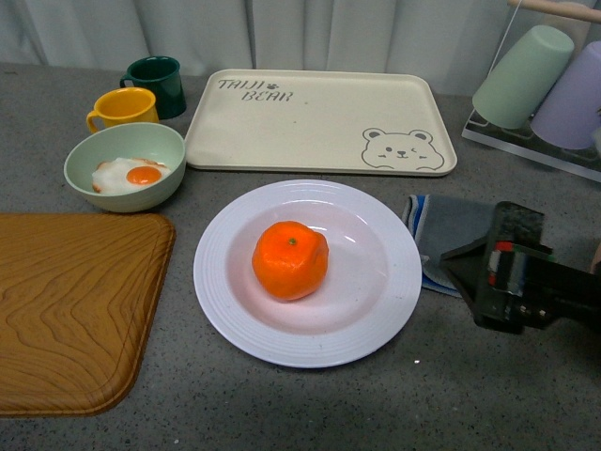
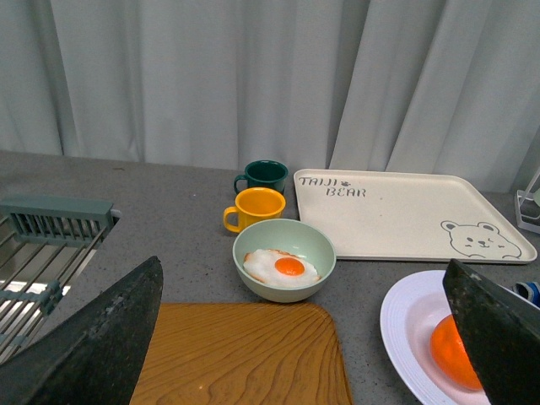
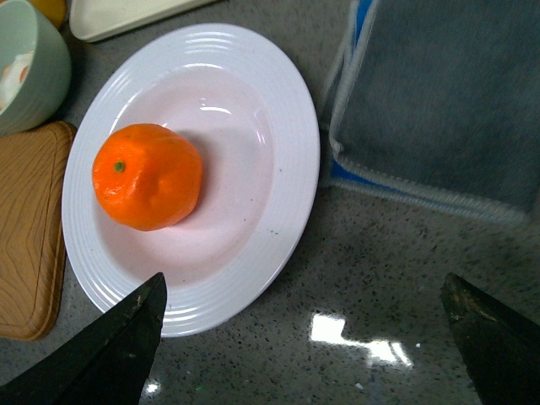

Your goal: Place orange and plate with both arms

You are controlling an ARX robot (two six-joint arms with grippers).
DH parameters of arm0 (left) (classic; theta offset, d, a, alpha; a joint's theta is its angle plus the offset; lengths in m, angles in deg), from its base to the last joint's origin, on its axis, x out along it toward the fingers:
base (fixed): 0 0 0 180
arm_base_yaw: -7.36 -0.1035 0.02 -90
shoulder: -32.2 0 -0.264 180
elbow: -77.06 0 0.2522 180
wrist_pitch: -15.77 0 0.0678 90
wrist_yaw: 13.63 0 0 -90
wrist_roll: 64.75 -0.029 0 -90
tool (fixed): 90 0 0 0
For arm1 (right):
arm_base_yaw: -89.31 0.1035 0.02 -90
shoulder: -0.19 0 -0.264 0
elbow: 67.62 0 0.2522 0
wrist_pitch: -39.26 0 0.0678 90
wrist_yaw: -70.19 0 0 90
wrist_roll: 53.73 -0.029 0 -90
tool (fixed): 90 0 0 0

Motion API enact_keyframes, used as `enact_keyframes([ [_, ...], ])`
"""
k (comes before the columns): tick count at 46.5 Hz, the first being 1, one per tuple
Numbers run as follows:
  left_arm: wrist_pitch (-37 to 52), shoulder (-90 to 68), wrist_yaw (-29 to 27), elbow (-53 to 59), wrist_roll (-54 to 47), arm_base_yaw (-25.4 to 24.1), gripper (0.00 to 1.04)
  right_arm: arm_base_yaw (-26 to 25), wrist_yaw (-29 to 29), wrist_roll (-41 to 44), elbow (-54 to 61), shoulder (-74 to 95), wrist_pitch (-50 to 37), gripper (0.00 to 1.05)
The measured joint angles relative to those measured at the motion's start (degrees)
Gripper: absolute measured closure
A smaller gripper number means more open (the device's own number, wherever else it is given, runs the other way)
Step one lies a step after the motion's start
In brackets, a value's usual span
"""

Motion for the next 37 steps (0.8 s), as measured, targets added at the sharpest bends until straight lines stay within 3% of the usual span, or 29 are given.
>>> enact_keyframes([
  [15,0.0,0.0,0.0,0.0,0.0,0.0,0.07,1.2,9.6,-16.2,-11.0,19.8,-4.5,0.09],
  [23,0.0,0.0,0.0,0.0,0.0,0.0,0.07,2.9,10.6,-25.1,-17.5,25.9,-1.6,0.09],
  [37,0.0,0.0,0.0,0.0,0.0,0.0,0.07,3.1,9.7,-25.5,-24.9,30.0,13.3,0.65],
])
